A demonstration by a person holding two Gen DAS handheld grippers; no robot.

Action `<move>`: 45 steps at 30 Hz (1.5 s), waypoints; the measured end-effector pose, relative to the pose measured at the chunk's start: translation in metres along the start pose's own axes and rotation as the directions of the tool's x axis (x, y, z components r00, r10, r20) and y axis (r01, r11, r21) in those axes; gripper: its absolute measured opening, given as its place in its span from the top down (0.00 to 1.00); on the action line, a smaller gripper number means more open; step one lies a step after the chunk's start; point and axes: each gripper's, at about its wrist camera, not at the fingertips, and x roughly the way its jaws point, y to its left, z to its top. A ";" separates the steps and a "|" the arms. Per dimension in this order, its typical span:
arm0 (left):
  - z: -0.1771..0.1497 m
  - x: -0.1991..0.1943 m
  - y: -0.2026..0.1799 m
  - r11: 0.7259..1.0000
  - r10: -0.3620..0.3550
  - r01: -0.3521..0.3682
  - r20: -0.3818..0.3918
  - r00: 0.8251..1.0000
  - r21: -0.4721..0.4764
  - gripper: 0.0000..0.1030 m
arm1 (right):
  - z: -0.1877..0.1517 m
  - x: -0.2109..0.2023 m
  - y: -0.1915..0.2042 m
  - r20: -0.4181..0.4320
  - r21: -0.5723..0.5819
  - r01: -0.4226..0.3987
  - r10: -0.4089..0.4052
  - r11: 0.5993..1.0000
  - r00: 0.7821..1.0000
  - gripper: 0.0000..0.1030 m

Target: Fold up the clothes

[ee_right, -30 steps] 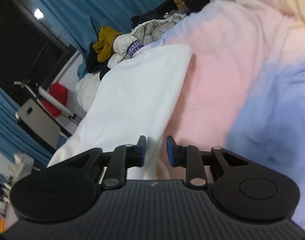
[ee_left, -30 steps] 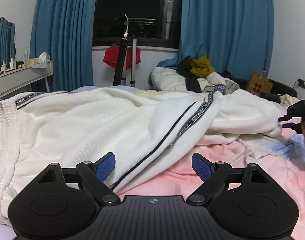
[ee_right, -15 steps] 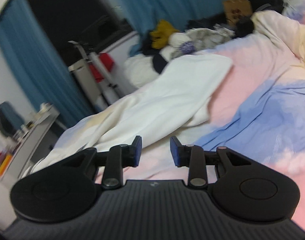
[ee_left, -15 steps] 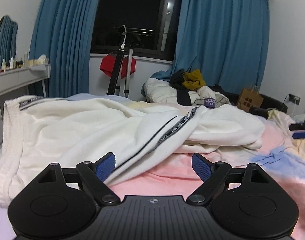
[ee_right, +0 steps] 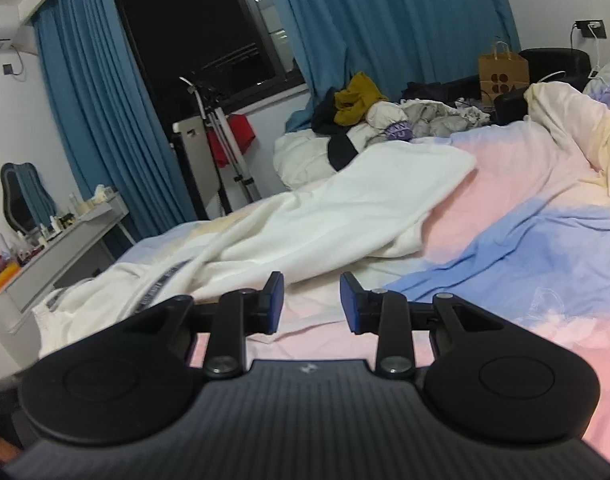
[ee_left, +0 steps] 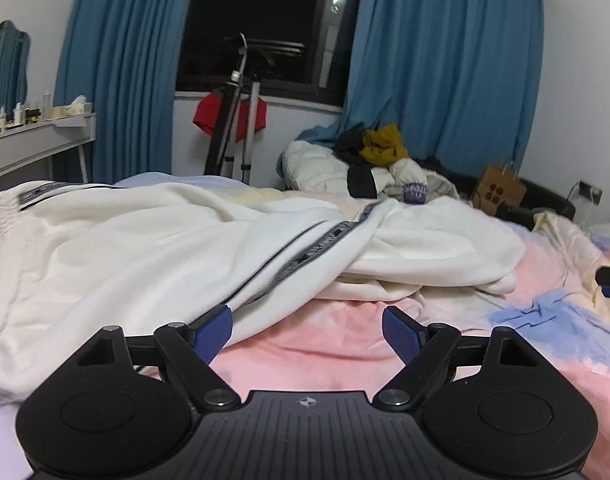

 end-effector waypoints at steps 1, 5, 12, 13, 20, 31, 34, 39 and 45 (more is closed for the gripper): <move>0.004 0.011 -0.007 1.000 -0.004 0.004 -0.006 1.000 0.009 0.20 | -0.002 0.004 -0.004 -0.014 0.011 0.001 -0.001 1.000 1.000 0.66; 0.024 0.067 -0.039 0.995 0.011 -0.009 -0.019 1.000 0.101 0.20 | -0.008 0.020 -0.018 -0.072 0.046 0.007 -0.004 0.999 0.997 0.66; 0.066 0.179 -0.092 0.943 0.095 -0.085 -0.016 0.995 0.321 0.23 | -0.016 0.047 -0.028 -0.112 0.040 0.033 -0.028 0.999 0.993 0.54; 0.073 0.195 -0.098 0.937 0.109 -0.092 -0.032 0.994 0.336 0.24 | -0.017 0.051 -0.029 -0.117 0.043 0.023 -0.018 0.999 0.993 0.54; 0.095 0.282 -0.131 0.906 0.183 -0.123 -0.114 0.976 0.404 0.34 | -0.025 0.084 -0.032 -0.183 0.044 -0.013 0.020 0.999 0.983 0.54; 0.108 0.276 -0.137 0.903 0.155 -0.084 -0.137 0.978 0.420 0.94 | -0.030 0.108 -0.037 -0.188 0.050 0.015 -0.006 0.999 0.982 0.54; 0.119 0.235 -0.153 0.883 0.098 -0.040 -0.101 0.990 0.467 0.94 | -0.028 0.102 -0.040 -0.174 0.062 0.023 -0.012 0.998 0.985 0.54; 0.120 0.146 -0.182 0.840 -0.013 0.046 -0.064 0.998 0.540 0.95 | -0.020 0.087 -0.046 -0.135 0.085 0.034 -0.023 0.996 0.991 0.54; 0.055 0.032 -0.182 0.846 -0.114 0.133 -0.070 0.991 0.517 0.94 | -0.014 0.067 -0.054 -0.092 0.126 0.036 -0.025 0.991 0.995 0.54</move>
